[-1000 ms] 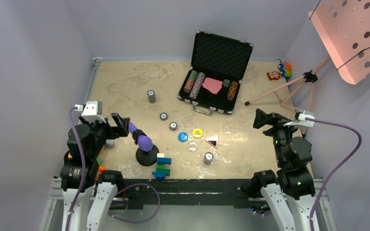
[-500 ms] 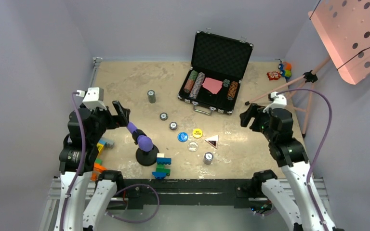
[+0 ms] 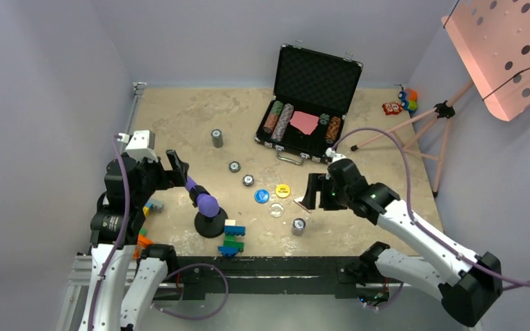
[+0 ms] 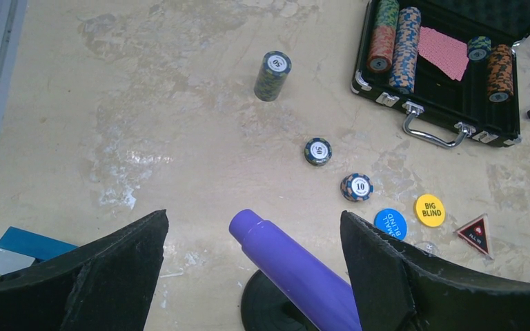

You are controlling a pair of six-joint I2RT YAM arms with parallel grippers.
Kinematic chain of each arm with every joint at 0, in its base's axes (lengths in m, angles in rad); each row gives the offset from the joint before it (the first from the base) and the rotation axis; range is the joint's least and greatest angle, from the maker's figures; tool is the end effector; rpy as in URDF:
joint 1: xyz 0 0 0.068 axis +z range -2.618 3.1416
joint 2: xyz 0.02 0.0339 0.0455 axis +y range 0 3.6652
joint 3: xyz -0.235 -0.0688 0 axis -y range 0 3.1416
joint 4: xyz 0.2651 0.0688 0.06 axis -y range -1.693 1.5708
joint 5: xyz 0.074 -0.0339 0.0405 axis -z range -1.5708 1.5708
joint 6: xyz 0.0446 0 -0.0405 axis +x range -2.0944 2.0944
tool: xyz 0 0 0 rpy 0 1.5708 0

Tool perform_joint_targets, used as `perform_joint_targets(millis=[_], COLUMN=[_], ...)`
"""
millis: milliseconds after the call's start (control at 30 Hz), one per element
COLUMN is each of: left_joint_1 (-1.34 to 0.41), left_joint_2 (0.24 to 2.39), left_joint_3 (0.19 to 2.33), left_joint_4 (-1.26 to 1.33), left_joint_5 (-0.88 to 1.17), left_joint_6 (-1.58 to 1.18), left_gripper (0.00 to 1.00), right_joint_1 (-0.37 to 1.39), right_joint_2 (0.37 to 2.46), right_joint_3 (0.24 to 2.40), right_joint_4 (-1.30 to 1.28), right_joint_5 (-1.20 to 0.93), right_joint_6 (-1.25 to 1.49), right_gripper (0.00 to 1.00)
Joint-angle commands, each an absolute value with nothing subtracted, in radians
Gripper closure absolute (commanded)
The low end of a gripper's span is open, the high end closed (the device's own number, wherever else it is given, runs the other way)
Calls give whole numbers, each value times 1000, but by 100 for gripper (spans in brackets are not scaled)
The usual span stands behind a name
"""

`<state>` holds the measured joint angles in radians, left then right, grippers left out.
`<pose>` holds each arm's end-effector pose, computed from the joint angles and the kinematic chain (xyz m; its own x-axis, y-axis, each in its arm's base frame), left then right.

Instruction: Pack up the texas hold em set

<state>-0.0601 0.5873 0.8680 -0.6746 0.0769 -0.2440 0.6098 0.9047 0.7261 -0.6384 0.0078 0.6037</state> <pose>0.1714 -0.0137 0.3293 -0.4033 -0.2170 -0.8889 0.0343 0.9672 -0.2517 0.1867 0.1300 0.2237 -0.8147 0.1233 -0.5667 -0.1286 0.9144 0.3839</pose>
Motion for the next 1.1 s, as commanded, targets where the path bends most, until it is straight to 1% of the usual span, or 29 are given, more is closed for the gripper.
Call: perform_joint_targets(millis=[0,133,267,433,633,733,800,900,1000,1067], left_joint_1=[-64,-64,-64,-70,-80,-83,-84,-84,-84,-84], left_joint_2=[573,569,569,563,560,560,560,563,567,567], left_joint_3=[861,861,859,859,863,862,862,861,861,861], left_joint_4=[-646,-649,-650,-651,-655,-656,-658,-659,-657,-657], left_joint_5=[81,66,69,60,51,44,39,36,39,45], left_joint_6=[-229,-230,-232,-232,-232,-232,-232,-232,-231,-230], left_gripper=[2,2,2,2,2,2,2,2,2,2], right_joint_1=[676,691,738,838,938,966,975,979,979,979], right_joint_2=[1016,1158,1226,1314,1390,1420,1426,1429,1431,1426], right_joint_3=[766,865,920,951,972,979,977,966,952,944], right_joint_4=[-663,-756,-762,-775,-864,-868,-846,-803,-773,-769], right_joint_5=[-16,-13,-21,-3,146,182,189,194,181,181], right_joint_6=[664,621,631,689,776,801,809,812,812,812], right_gripper=[20,20,20,20,23,25,29,38,50,63])
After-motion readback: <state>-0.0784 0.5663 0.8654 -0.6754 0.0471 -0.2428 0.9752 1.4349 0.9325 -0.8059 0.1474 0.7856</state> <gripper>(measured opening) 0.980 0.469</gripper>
